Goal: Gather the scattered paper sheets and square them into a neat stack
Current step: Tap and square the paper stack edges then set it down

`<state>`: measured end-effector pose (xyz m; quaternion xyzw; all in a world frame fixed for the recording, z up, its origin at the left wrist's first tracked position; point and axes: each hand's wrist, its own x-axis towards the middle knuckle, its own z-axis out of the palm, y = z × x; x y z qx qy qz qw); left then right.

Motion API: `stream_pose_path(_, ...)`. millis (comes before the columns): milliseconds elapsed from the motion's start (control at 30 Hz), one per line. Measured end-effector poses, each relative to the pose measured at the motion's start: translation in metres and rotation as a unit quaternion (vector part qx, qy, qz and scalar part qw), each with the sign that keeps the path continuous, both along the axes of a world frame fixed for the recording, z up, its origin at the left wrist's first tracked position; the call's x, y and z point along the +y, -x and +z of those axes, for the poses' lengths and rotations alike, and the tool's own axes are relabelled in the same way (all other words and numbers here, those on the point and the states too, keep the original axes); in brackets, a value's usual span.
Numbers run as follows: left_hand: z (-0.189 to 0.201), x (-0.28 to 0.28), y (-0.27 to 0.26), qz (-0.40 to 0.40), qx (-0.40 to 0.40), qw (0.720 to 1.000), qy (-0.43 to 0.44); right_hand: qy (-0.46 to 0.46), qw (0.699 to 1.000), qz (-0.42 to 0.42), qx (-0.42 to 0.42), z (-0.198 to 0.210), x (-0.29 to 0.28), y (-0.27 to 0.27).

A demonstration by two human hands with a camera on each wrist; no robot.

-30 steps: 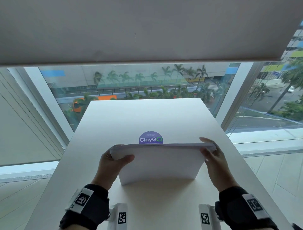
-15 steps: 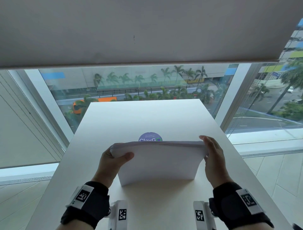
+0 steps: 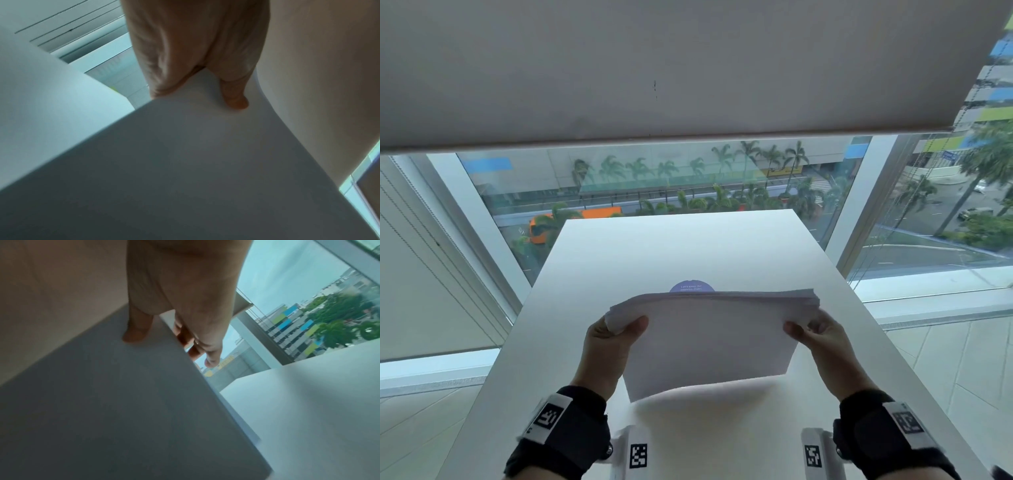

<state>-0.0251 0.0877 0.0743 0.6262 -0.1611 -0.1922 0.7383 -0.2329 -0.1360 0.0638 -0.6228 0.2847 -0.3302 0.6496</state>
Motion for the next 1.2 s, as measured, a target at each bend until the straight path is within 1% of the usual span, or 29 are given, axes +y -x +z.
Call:
stream_pose_path(33,0.002,0.001,0.0,0.006,0.007,1.0,0.014,-0.012,1.0,0.007,0.008,-0.007,-0.001,0.003)
stream_pose_path(100,0.011,0.002,-0.001,0.008,0.026,0.998,0.053,-0.017,0.999,-0.006,0.037,-0.015,0.0,0.009)
stream_pose_path(200,0.025,0.003,-0.008,-0.003,0.041,0.993,0.113,-0.058,0.997,-0.036,0.021,-0.024,-0.004,0.011)
stream_pose_path(267,0.033,0.001,-0.01,-0.017,0.048,0.988,0.146,-0.155,0.986,-0.029,-0.046,-0.025,-0.004,0.006)
stream_pose_path(300,0.035,-0.001,-0.009,-0.023,0.053,0.986,0.159,-0.224,0.969,-0.001,-0.103,-0.023,0.001,-0.001)
stream_pose_path(333,0.037,-0.003,-0.008,-0.025,0.059,0.983,0.17,-0.265,0.953,0.014,-0.146,-0.015,0.008,-0.009)
stream_pose_path(433,0.041,-0.01,-0.001,-0.024,0.078,0.978,0.19,-0.285,0.938,0.068,-0.186,-0.001,0.021,-0.035)
stream_pose_path(533,0.041,-0.012,0.004,-0.028,0.082,0.977,0.194,-0.288,0.932,0.054,-0.215,0.012,0.024,-0.049)
stream_pose_path(600,0.036,-0.01,0.003,-0.029,0.088,0.978,0.187,-0.276,0.935,0.022,-0.221,0.015,0.02,-0.051)
stream_pose_path(667,0.033,-0.002,-0.003,-0.058,0.101,0.978,0.173,-0.252,0.944,0.002,-0.214,0.016,0.014,-0.051)
stream_pose_path(733,0.033,0.01,-0.015,-0.13,0.133,0.969,0.162,-0.223,0.952,-0.015,-0.208,0.019,0.008,-0.048)
stream_pose_path(767,0.032,0.017,-0.02,-0.175,0.155,0.961,0.145,-0.207,0.956,-0.022,-0.206,0.021,0.006,-0.046)
stream_pose_path(800,0.033,0.022,-0.023,-0.215,0.158,0.957,0.111,-0.191,0.96,-0.03,-0.203,0.024,0.003,-0.043)
stream_pose_path(833,0.035,0.026,-0.025,-0.245,0.138,0.957,0.067,-0.171,0.964,-0.035,-0.201,0.025,0.001,-0.041)
stream_pose_path(867,0.038,0.028,-0.023,-0.261,0.093,0.961,0.018,-0.148,0.969,-0.039,-0.193,0.028,0.0,-0.04)
stream_pose_path(900,0.042,0.027,-0.02,-0.264,0.032,0.963,-0.034,-0.121,0.976,-0.037,-0.177,0.03,0.001,-0.04)
stream_pose_path(933,0.048,0.023,-0.014,-0.258,-0.029,0.963,-0.07,-0.094,0.983,-0.036,-0.152,0.032,0.002,-0.041)
stream_pose_path(967,0.052,0.017,-0.008,-0.247,-0.079,0.962,-0.079,-0.068,0.989,-0.037,-0.127,0.034,0.006,-0.043)
stream_pose_path(1000,0.056,0.011,-0.002,-0.222,-0.114,0.966,-0.074,-0.043,0.993,-0.041,-0.102,0.036,0.009,-0.044)
stream_pose_path(1033,0.056,0.004,0.002,-0.179,-0.137,0.972,-0.066,-0.021,0.996,-0.043,-0.081,0.037,0.014,-0.046)
stream_pose_path(1100,0.052,-0.003,0.005,-0.094,-0.136,0.986,-0.035,0.014,0.998,-0.041,-0.054,0.04,0.021,-0.047)
stream_pose_path(1133,0.049,-0.004,0.005,-0.068,-0.118,0.99,-0.019,0.022,0.998,-0.035,-0.046,0.041,0.024,-0.046)
stream_pose_path(1200,0.039,0.0,0.003,-0.041,-0.092,0.995,0.001,0.02,0.999,-0.008,-0.034,0.041,0.029,-0.043)
